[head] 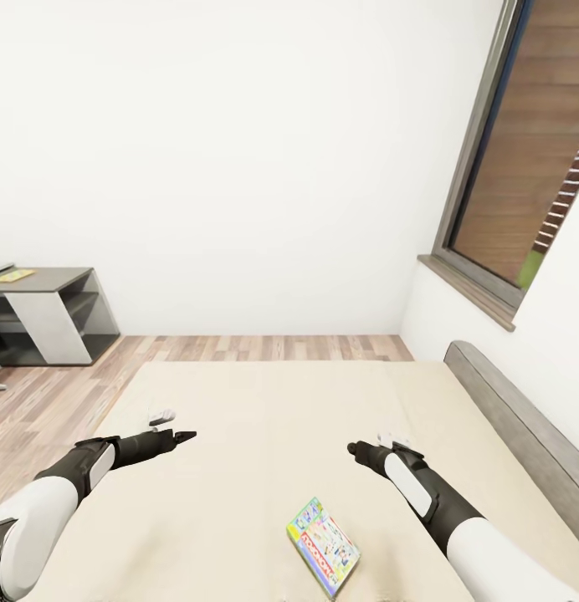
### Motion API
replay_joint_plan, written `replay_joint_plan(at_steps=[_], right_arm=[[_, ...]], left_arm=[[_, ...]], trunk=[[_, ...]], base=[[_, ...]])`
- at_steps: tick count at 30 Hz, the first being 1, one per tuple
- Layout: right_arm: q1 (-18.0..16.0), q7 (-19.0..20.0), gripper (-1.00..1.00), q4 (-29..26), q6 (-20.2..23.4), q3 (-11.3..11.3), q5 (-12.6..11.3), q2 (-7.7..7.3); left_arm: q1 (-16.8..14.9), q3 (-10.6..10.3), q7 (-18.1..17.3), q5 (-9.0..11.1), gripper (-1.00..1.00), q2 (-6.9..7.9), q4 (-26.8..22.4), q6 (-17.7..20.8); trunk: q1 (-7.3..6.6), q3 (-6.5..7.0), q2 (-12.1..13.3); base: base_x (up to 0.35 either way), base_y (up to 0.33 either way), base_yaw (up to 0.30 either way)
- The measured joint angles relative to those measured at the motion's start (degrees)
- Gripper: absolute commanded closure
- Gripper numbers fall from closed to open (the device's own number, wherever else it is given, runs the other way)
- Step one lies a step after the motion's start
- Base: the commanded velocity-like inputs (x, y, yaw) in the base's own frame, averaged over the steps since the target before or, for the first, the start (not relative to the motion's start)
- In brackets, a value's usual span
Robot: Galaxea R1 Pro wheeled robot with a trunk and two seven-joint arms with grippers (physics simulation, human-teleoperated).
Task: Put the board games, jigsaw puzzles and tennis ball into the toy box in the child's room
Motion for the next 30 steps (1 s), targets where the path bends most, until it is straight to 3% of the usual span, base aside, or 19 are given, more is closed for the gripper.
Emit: replay_joint_plan(at_steps=[30], right_arm=[[-0.05,0.0,-1.0,0.0,0.17,0.09,0.09,0.02]], left_arm=[[0.0,-0.03,-0.09,0.05,-1.0,0.0,0.0,-0.02]], trunk=[[0.0,-2.85,-0.01]], base=[[0.0,0.0,0.0]])
